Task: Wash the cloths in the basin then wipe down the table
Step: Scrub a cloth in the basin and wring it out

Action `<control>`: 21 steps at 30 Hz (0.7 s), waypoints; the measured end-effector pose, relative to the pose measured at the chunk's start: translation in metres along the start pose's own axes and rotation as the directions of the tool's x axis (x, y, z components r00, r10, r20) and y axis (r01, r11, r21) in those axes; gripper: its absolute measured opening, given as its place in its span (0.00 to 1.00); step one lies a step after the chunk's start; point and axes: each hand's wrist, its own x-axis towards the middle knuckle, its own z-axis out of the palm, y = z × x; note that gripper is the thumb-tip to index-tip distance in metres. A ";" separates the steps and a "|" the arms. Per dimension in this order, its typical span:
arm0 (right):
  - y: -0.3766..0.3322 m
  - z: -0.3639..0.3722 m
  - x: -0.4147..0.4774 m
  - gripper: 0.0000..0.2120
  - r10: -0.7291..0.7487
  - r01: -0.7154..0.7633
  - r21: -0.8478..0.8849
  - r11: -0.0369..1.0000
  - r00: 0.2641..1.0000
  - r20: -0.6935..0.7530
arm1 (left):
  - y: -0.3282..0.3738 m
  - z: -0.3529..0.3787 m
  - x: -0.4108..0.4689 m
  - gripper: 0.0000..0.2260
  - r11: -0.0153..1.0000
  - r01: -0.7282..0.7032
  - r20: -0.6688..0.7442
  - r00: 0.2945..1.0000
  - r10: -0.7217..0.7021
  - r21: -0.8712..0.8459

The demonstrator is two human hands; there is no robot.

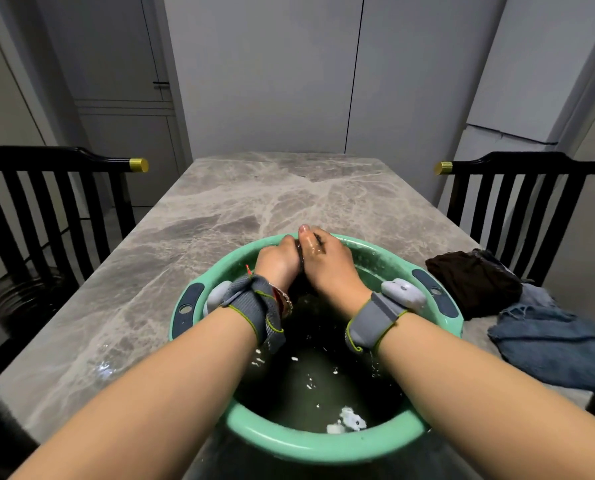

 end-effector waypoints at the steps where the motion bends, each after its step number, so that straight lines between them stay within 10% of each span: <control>1: -0.001 0.000 0.000 0.16 0.031 -0.031 0.023 0.999 1.000 0.002 | 0.003 0.000 -0.002 0.13 0.997 -0.073 -0.049 0.996 0.075 0.029; 3: -0.004 0.001 0.000 0.18 0.116 -0.116 0.074 0.990 0.993 0.005 | 0.012 -0.003 -0.009 0.18 0.973 -0.223 -0.138 0.963 0.229 0.061; 7: -0.003 0.010 0.002 0.19 0.273 -0.270 0.224 0.937 0.962 0.018 | 0.009 0.002 -0.014 0.20 0.998 0.058 -0.086 0.995 -0.057 0.011; 11: 0.002 0.012 0.003 0.17 0.397 -0.396 0.395 0.829 0.914 0.083 | 0.013 0.005 -0.016 0.20 1.000 0.020 -0.121 0.992 -0.020 0.000; 21: -0.004 -0.002 0.005 0.13 0.325 -0.370 0.192 0.909 0.918 0.227 | 0.014 0.004 -0.007 0.19 0.993 0.055 -0.067 0.997 -0.049 0.101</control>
